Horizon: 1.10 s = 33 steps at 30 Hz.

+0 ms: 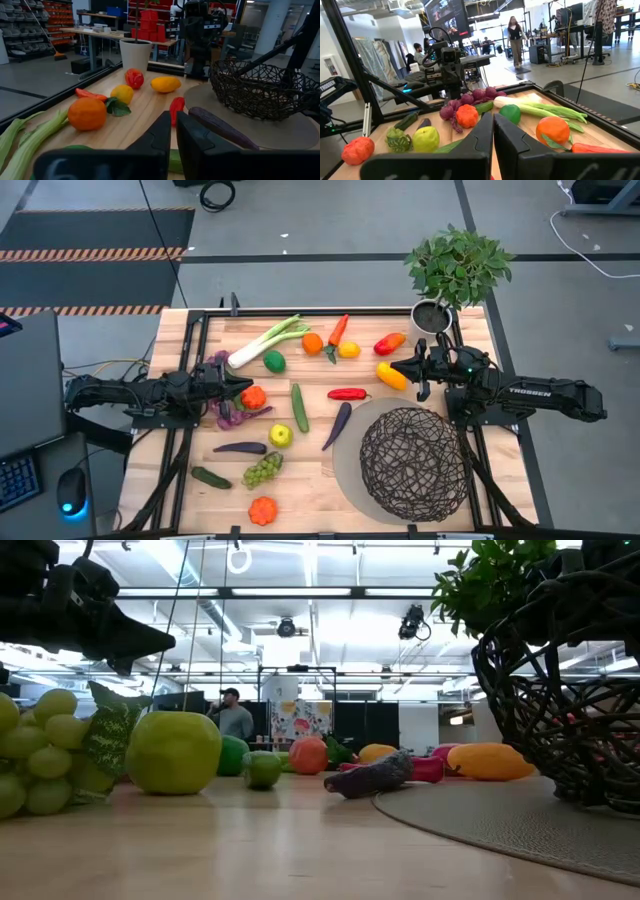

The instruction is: Build produce basket

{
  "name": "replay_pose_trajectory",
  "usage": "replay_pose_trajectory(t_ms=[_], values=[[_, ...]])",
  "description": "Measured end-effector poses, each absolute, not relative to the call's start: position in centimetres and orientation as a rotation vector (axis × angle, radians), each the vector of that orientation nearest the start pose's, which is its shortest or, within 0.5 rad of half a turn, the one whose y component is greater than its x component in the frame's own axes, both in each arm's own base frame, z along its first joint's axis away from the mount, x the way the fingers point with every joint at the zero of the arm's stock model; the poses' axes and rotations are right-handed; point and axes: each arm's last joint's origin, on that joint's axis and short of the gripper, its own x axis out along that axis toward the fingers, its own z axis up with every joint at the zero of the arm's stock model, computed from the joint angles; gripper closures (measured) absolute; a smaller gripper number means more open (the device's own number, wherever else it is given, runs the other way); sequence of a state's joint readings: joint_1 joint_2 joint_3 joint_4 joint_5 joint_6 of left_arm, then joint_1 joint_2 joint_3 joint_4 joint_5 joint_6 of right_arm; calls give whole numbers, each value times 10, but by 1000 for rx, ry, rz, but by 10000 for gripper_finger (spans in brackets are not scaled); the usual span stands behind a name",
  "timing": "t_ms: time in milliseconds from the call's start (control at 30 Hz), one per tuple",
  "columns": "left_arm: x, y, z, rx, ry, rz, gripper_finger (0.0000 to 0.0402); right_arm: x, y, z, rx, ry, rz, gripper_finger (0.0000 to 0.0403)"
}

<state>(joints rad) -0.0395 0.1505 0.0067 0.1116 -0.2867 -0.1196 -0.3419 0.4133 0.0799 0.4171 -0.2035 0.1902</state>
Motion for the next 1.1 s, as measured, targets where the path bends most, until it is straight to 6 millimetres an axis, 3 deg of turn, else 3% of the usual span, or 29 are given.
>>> replay_pose_trajectory(t_ms=[333,533,700,767,933,1000,1100], values=[[106,4,164,-90,20,249,371,120,-36,194,167,-93,-130,384],[106,4,164,266,64,242,371,120,-36,194,167,-94,-130,384],[106,4,164,381,78,239,364,120,-36,194,167,-94,-130,384],[106,4,166,351,63,242,364,120,-36,194,167,-93,-130,384],[104,5,187,-17,-55,261,369,120,-36,194,168,-93,-131,384],[102,5,201,-40,-92,266,372,120,-36,194,167,-94,-130,384],[102,5,217,16,16,268,373,120,-36,194,167,-93,-130,384]])
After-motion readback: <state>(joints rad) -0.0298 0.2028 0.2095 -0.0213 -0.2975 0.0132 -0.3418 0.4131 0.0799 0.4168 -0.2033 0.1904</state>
